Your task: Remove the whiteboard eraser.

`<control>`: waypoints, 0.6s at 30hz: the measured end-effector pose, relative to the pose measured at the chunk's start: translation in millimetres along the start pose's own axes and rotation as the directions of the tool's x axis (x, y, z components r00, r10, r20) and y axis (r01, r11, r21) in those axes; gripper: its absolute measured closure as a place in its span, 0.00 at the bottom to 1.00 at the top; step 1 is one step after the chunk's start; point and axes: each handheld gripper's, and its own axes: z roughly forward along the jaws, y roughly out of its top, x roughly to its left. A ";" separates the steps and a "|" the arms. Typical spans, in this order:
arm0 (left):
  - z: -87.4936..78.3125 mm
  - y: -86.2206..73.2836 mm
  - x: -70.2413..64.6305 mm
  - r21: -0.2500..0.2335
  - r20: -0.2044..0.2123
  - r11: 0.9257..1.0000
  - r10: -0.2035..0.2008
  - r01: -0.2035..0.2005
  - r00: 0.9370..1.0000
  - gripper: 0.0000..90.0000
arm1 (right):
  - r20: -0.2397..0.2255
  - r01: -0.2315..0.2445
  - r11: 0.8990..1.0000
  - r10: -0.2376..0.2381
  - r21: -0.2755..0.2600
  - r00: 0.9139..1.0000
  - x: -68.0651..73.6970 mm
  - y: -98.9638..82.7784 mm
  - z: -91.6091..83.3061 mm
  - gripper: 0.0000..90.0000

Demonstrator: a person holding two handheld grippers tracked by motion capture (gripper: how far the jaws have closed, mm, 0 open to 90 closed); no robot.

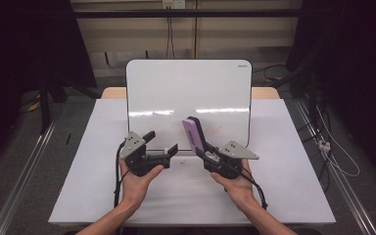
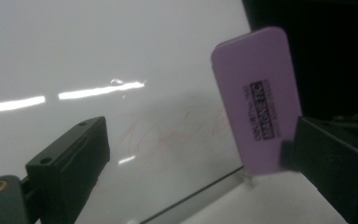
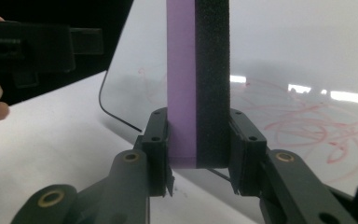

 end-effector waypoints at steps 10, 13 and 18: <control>16.6 -4.9 -23.3 -0.075 0.055 0.997 -0.023 0.028 0.998 0.13 | -0.038 -0.088 0.996 0.088 -0.011 0.995 6.6 -13.0 3.5 0.72; 20.9 -7.6 -28.8 -0.081 0.061 0.994 -0.065 0.069 0.996 0.19 | -0.044 -0.118 0.993 0.116 -0.022 0.992 6.2 -13.2 3.6 0.72; 29.2 -14.0 -28.9 -0.083 0.064 0.989 -0.118 0.123 0.991 0.26 | -0.052 -0.145 0.989 0.143 -0.022 0.988 6.9 -15.2 4.4 0.72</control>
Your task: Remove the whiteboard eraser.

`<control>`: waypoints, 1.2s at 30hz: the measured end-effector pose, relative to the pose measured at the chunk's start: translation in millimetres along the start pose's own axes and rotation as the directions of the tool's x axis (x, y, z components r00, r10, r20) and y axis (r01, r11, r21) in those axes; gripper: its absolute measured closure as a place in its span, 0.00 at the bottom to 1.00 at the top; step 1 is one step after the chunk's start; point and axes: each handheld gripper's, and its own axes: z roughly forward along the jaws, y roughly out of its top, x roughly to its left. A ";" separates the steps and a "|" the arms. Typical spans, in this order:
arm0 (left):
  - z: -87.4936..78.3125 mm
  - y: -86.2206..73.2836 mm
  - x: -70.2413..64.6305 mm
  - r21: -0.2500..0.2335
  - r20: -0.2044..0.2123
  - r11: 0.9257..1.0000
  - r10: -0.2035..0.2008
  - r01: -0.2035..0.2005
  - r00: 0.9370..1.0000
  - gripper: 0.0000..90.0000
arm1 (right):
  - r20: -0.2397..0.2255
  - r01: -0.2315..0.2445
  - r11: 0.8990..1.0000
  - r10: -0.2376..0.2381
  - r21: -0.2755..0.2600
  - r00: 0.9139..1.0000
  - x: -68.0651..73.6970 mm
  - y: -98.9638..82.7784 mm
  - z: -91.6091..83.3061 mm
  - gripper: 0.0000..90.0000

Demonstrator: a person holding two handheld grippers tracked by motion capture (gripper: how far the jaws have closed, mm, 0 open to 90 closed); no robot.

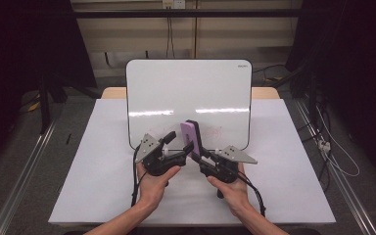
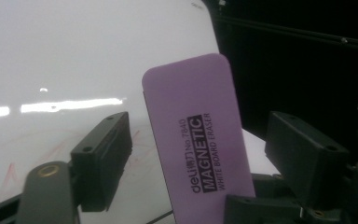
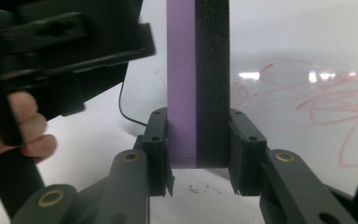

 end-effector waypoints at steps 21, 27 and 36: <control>10.3 -14.3 5.5 0.012 0.038 0.996 -0.085 0.085 0.996 0.43 | 0.020 0.011 1.000 -0.011 -0.001 1.000 2.5 -5.6 4.2 0.71; 13.3 -16.0 4.7 0.021 0.039 0.994 -0.107 0.107 0.993 0.43 | 0.018 0.012 1.000 -0.012 0.000 1.000 3.3 -6.7 4.3 0.71; 10.9 -10.5 4.6 0.041 0.054 0.996 -0.077 0.075 0.996 0.46 | -0.008 0.013 1.000 -0.012 0.007 1.000 1.5 -5.4 2.8 0.67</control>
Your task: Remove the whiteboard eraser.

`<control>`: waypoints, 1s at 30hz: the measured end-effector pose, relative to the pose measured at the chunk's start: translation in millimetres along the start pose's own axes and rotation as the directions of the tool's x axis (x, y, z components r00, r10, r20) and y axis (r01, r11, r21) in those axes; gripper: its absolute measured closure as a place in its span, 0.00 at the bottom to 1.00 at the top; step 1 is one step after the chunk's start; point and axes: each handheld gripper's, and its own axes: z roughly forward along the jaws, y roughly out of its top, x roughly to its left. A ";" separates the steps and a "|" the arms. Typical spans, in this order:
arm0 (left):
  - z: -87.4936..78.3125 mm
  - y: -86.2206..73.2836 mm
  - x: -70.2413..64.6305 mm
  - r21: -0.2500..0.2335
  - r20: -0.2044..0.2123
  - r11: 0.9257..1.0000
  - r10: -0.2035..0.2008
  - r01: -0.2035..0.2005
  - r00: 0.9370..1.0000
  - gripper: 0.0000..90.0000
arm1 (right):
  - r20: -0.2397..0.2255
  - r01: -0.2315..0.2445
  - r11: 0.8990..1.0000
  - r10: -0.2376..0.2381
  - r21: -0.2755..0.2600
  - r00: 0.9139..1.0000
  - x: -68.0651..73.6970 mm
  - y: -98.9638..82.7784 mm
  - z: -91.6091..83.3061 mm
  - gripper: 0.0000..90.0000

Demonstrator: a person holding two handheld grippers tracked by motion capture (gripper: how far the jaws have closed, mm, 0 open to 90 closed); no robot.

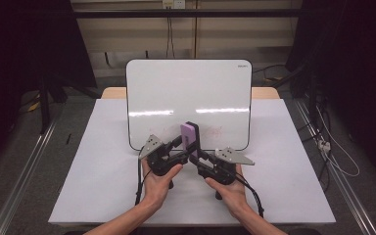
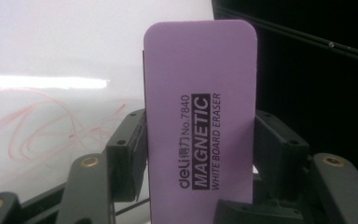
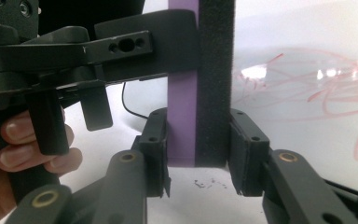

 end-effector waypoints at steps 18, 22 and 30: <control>-21.4 24.0 15.3 0.022 -0.053 0.989 0.144 -0.143 0.988 0.46 | 0.043 0.029 0.998 -0.031 0.055 0.999 -22.8 7.4 -27.9 0.21; -27.1 30.1 21.2 0.046 -0.058 0.986 0.162 -0.159 0.985 0.46 | 0.084 0.038 0.998 -0.042 0.052 0.996 -34.8 10.8 -38.8 0.19; -36.6 40.6 28.5 0.094 -0.093 0.977 0.198 -0.189 0.976 0.46 | 0.132 0.029 0.998 -0.036 0.052 0.991 -51.9 11.0 -58.9 0.15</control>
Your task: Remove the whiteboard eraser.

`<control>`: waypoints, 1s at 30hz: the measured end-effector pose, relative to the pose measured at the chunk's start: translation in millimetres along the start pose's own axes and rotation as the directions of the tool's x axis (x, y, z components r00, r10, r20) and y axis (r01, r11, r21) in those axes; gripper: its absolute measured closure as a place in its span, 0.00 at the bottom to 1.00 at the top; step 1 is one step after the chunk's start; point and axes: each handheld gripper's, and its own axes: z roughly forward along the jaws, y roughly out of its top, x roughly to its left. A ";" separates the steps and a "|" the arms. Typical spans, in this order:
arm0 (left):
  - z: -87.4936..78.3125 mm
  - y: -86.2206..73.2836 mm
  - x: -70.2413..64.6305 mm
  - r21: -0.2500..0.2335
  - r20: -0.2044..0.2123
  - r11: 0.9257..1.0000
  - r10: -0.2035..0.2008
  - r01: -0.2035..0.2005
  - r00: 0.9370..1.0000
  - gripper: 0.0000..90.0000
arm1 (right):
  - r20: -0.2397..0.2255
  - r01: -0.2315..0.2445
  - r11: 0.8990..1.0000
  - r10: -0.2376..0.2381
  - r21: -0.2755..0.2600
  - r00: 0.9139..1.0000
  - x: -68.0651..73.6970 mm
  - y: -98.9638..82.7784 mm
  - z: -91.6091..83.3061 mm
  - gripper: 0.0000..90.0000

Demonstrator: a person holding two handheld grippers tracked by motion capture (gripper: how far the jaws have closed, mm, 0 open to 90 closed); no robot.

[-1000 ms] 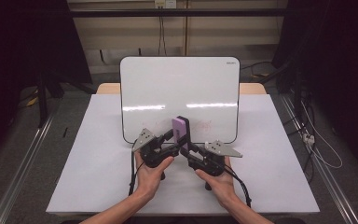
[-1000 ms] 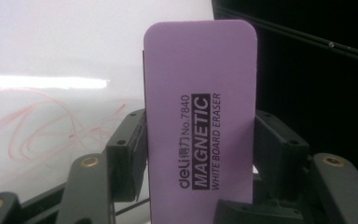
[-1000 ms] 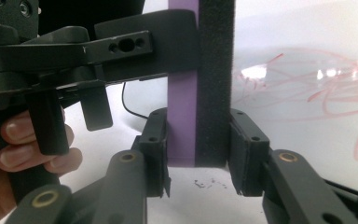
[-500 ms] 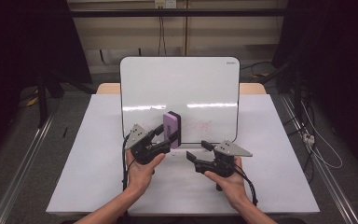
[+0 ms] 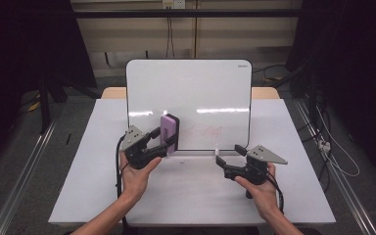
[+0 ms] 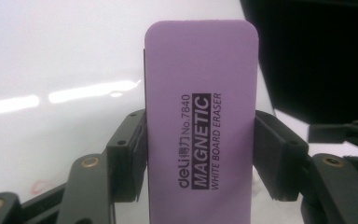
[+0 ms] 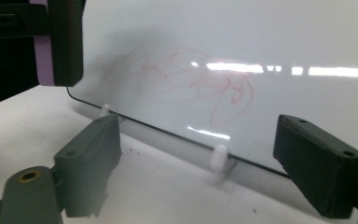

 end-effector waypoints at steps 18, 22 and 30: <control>-21.5 18.5 16.6 0.105 -0.123 0.988 0.130 -0.117 0.984 0.46 | 0.163 0.052 0.998 -0.056 0.030 0.985 -33.6 -15.5 -32.1 0.08; -25.6 26.7 20.2 0.120 -0.167 0.976 0.200 -0.182 0.965 0.46 | 0.174 0.039 0.999 -0.042 0.023 0.984 -35.6 -17.2 -36.0 0.08; -24.3 28.3 21.3 0.182 -0.209 0.953 0.279 -0.244 0.937 0.46 | 0.170 0.040 0.999 -0.044 0.029 0.985 -34.5 -20.0 -37.5 0.08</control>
